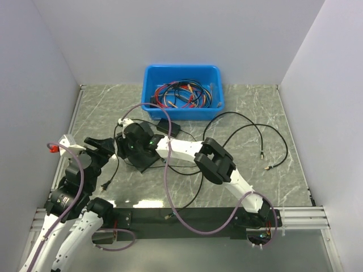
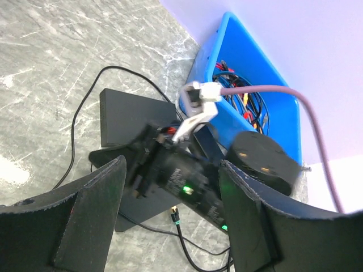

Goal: Insert the plug into the switch port

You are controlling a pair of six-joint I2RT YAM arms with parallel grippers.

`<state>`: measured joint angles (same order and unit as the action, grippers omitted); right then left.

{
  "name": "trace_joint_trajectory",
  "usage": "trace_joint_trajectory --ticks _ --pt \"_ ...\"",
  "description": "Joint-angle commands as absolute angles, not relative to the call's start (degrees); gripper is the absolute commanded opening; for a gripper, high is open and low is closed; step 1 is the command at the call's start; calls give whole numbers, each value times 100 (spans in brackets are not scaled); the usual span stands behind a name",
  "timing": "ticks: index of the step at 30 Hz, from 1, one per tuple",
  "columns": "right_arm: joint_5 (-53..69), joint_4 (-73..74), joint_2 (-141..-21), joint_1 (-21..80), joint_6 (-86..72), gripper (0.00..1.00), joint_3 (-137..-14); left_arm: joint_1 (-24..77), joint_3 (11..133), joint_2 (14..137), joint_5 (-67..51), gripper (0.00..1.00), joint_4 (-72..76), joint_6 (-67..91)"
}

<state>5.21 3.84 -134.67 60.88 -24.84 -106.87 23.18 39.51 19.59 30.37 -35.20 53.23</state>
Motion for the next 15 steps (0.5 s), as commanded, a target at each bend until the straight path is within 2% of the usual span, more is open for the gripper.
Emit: trace_joint_trajectory --ticks 1,5,9,15 --pt "466 729 -13772 6073 -2531 54 -11135 2329 3999 1890 3085 73 -3525 5186" --pt "282 1158 -14018 6029 -2505 54 -11539 2329 4008 1907 3076 72 -3516 5159" --pt "-200 1485 -13992 6012 -2479 53 -11444 2329 3981 1898 3032 72 -3481 5124" --pt "-466 1214 -13299 5775 -2601 51 -9917 2329 3955 1907 2997 72 -3445 5106"
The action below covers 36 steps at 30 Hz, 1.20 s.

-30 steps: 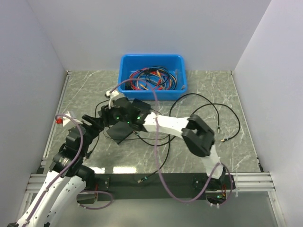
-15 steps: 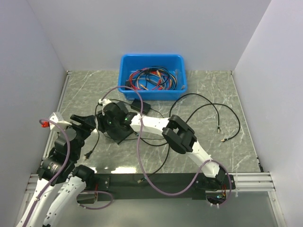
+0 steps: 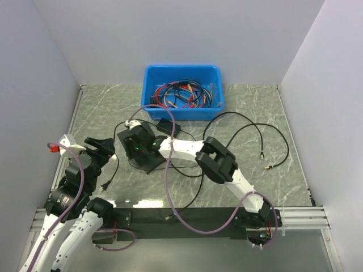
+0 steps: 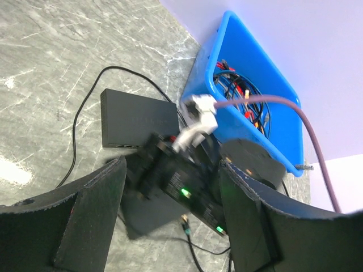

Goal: Insert the plug into the switch port

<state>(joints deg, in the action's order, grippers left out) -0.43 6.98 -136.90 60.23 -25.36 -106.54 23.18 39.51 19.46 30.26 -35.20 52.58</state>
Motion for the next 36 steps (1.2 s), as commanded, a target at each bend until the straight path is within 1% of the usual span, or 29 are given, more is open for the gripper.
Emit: trace_joint_trajectory --ticks 1,2,4,7,10,13,15,19,20,22,25,27,28,30,31,32,35,36 --pt "-492 1117 -13167 5722 -2619 51 -9653 2329 3964 1907 2988 72 -3445 5106" --pt "-501 942 -12931 5617 -2628 51 -9146 2329 3964 1907 2980 72 -3445 5098" --pt "-588 835 -12710 5511 -2628 51 -8703 2338 3946 1890 2971 72 -3419 5089" --pt "-825 660 -12279 5248 -2628 51 -7703 2338 3911 1907 2936 72 -3366 5080" --pt "-993 431 -11831 4774 -2689 50 -7112 2347 3902 1925 2892 72 -3323 5045" --pt "-914 151 -11401 4255 -2699 50 -6488 2347 3876 1951 2830 72 -3287 5019" --pt "-1159 289 -11145 4070 -2620 50 -6495 2355 3876 2013 2778 72 -3261 4975" --pt "-1510 729 -10794 4025 -2408 49 -6706 2364 3876 2092 2664 72 -3208 4922" --pt "-1494 764 -10541 4034 -2400 49 -6671 2373 3859 2127 2628 72 -3191 4904" --pt "-1206 712 -10206 4034 -2365 50 -6479 2373 3823 2144 2462 72 -3059 4826" --pt "-635 466 -9371 4087 -2286 52 -6136 2373 3718 2267 2015 71 -2769 4641" --pt "-597 430 -8730 4183 -2233 54 -5977 2391 3683 2469 1689 71 -2611 4449" --pt "-841 535 -8345 4210 -2224 55 -5863 2382 3674 2661 1244 70 -2428 4378" --pt "-1176 737 -8008 4219 -2294 57 -5775 2408 3648 2847 793 68 -2277 4254" --pt "-1500 1034 -7763 4210 -2372 58 -5757 2434 3526 2978 600 67 -2085 4245" --pt "-2077 1211 -7665 4201 -2417 58 -5766 2469 3437 3023 250 66 -1970 4263" --pt "-2862 1721 -7401 4114 -2584 58 -5775 2802 2954 3164 -349 66 -1364 4385" --pt "-2883 1775 -7244 4026 -2645 59 -5679 3160 2710 3251 -386 66 -1075 4421"
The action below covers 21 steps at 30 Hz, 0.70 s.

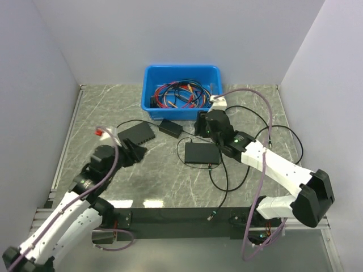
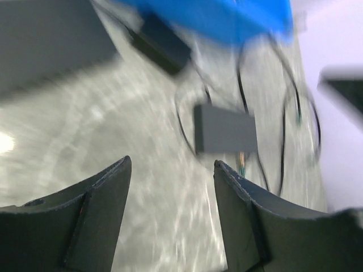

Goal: Insert the plug into the switch port

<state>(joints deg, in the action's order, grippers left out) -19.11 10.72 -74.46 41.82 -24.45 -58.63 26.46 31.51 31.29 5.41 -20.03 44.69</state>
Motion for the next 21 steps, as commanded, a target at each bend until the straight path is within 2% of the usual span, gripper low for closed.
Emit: trace_joint_trajectory --ticks 1,5,8,12,17,21 --pt "-2865 1775 -7164 3956 -2663 59 -5608 3390 2707 3252 -387 66 -1072 4447" --pt "-2549 1504 -6663 3700 -2725 58 -5187 4778 2496 3980 156 67 -730 4587" --pt "-2426 1266 -6329 3656 -2707 59 -4914 6357 2663 4674 1000 67 -555 4684" --pt "-2417 1257 -6109 3647 -2690 59 -4782 7511 3023 5579 1731 68 -230 4658" --pt "-2487 1248 -5749 3612 -2681 59 -4571 8480 3761 6898 2293 68 -44 4474" --pt "-2452 1274 -5616 3595 -2689 59 -4474 8683 4165 7479 2197 69 220 4324"
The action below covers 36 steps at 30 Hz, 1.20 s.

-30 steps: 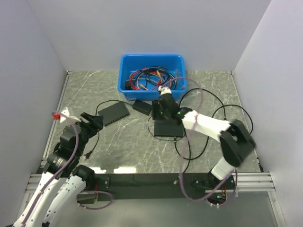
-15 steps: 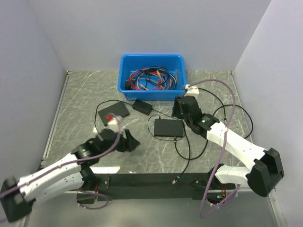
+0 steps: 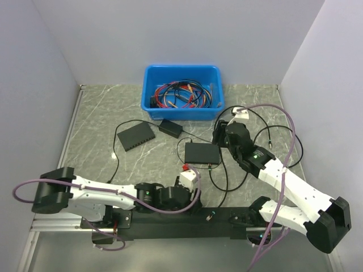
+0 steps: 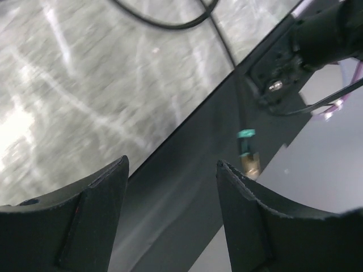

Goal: Insert the plug into the switch port

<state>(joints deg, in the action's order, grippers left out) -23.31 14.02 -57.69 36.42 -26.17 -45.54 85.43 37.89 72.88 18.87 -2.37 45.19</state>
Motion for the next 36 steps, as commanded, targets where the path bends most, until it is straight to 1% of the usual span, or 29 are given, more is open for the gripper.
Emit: trace_joint_trajectory --ticks 1,8,15,19,23,28,32,35,36 --pt "-2452 1274 -5581 3603 -2689 59 -4456 8718 4305 7610 2215 70 255 4307" --pt "-2470 1283 -5423 3603 -2690 59 -4316 8842 4737 8085 1916 70 150 4017" --pt "-2496 1257 -5273 3604 -2689 59 -4192 9026 4860 8323 1293 69 281 3744" --pt "-2496 1248 -5274 3595 -2689 59 -4175 9105 5150 8639 1327 68 -217 3648" --pt "-2505 1248 -5247 3586 -2689 59 -4148 9114 5185 8745 1082 68 -97 3604" --pt "-2540 1231 -5256 3595 -2672 59 -4122 9132 5414 9043 1142 64 -333 3586" --pt "-2531 1230 -5265 3586 -2663 59 -4096 9132 5493 9167 932 61 -369 3551" --pt "-2558 1230 -5273 3577 -2646 59 -4078 9132 5502 9150 879 55 -387 3533" --pt "-2549 1239 -5273 3568 -2646 59 -4078 9132 5528 9149 870 49 -439 3525"
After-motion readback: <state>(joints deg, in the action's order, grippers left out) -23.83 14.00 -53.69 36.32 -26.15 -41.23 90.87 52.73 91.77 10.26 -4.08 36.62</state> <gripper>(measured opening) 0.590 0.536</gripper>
